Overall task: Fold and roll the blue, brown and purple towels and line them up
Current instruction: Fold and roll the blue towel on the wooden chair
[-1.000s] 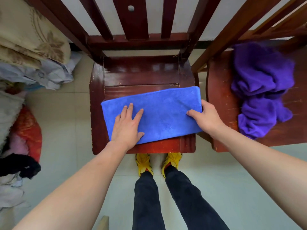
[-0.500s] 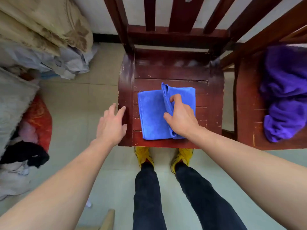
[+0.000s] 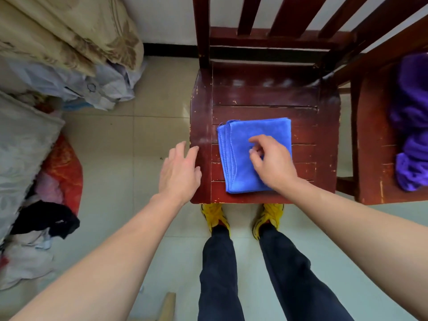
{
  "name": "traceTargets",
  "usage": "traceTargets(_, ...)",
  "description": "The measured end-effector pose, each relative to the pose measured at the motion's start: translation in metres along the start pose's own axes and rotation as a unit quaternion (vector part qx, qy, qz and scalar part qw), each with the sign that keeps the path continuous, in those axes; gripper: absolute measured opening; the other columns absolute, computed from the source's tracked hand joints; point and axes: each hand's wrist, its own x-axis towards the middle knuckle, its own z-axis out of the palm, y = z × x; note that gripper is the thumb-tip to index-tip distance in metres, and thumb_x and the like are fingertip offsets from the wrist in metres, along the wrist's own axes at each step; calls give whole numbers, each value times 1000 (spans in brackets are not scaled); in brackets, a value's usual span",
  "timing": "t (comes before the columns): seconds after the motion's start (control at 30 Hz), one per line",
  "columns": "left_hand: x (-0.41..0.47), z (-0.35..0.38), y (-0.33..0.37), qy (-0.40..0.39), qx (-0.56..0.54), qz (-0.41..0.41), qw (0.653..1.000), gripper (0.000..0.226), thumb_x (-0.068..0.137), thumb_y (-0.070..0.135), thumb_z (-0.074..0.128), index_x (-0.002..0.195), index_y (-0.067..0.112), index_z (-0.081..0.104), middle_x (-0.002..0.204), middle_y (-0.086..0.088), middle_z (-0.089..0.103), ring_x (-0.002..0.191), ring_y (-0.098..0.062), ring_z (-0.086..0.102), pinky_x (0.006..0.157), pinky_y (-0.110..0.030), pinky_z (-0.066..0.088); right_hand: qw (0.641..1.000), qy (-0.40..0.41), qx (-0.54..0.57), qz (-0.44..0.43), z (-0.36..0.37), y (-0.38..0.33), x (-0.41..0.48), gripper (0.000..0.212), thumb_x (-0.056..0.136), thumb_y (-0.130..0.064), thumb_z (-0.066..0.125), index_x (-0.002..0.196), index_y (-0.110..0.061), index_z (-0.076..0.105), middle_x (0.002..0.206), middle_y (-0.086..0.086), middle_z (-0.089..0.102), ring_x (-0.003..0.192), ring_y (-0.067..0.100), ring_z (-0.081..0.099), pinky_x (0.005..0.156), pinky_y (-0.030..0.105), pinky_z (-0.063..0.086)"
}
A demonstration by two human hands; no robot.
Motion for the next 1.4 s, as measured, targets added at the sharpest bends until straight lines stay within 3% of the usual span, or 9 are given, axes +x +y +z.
traceTargets(0.1, 18, 2, 34, 39, 30, 117, 992, 59, 90, 27, 58, 143, 13, 37, 156, -16, 21, 144, -32, 19, 110, -42, 28, 985, 99, -124, -65, -20, 23, -3, 42, 86, -5, 58, 128, -3, 56, 131, 19, 54, 120, 38, 49, 87, 46, 48)
traceTargets(0.23, 42, 21, 66, -24, 150, 226, 962, 95, 81, 53, 63, 152, 16, 13, 160, -16, -6, 148, -29, -5, 118, -43, 14, 959, 24, -248, -131, -14, 40, 0, 59, 89, -19, 60, 143, -3, 41, 153, 24, 28, 142, 37, 27, 103, 50, 37)
traceTargets(0.4, 58, 32, 53, -88, 161, 141, 973, 134, 61, 71, 69, 150, 16, -13, 158, -14, -20, 147, -28, -13, 119, -44, 9, 943, -39, -307, -122, -15, 74, 18, 77, 94, -57, 36, 152, -9, 19, 162, 9, 8, 149, 21, 7, 113, 49, 22)
traceTargets(0.57, 60, 33, 56, -97, 170, 130, 972, 141, 57, 75, 69, 149, 14, -19, 157, -15, -21, 147, -28, -15, 119, -45, 8, 965, 11, -261, 0, -32, 83, 29, 78, 96, -60, 27, 153, -9, 12, 162, 9, 4, 149, 22, 1, 114, 52, 16)
traceTargets(0.73, 60, 32, 58, -99, 186, 119, 970, 141, 56, 77, 68, 149, 15, -19, 157, -14, -23, 147, -27, -16, 119, -46, 10, 908, -41, -340, -241, -7, 107, -47, 65, 99, -46, 31, 151, -7, 23, 160, 14, 13, 148, 28, 10, 114, 56, 21)
traceTargets(0.93, 59, 27, 65, -115, 186, 95, 971, 140, 57, 74, 70, 150, 16, -16, 158, -13, -22, 146, -28, -17, 118, -47, 10, 912, -96, -348, -194, -22, 162, -112, 66, 97, -49, 27, 145, -4, 38, 157, 14, 25, 145, 29, 21, 111, 52, 27)
traceTargets(1.07, 53, 18, 80, -53, 191, 109, 974, 119, 62, 67, 71, 152, 17, 10, 159, -16, -10, 147, -32, -6, 116, -46, 14, 978, 36, -187, -82, -35, 141, -94, 56, 94, -49, 40, 133, -10, 53, 141, 9, 50, 128, 28, 48, 93, 43, 42)
traceTargets(1.2, 53, 20, 104, 22, 71, 179, 981, 48, 81, 37, 67, 123, 15, 59, 126, -12, 54, 115, -31, 51, 91, -42, 41, 988, 24, -19, 153, -25, 94, -53, 71, 78, -71, 51, 132, -27, 41, 121, -6, 57, 106, 20, 59, 79, 38, 48)
traceTargets(1.4, 89, 25, 138, -163, -302, -100, 934, 17, 92, 7, 52, 78, 10, 62, 75, -12, 64, 64, -23, 60, 57, -25, 52, 964, -30, -11, 265, -5, 71, -31, 59, 64, -62, 74, 103, -27, 47, 95, -3, 62, 92, 27, 62, 65, 34, 40)
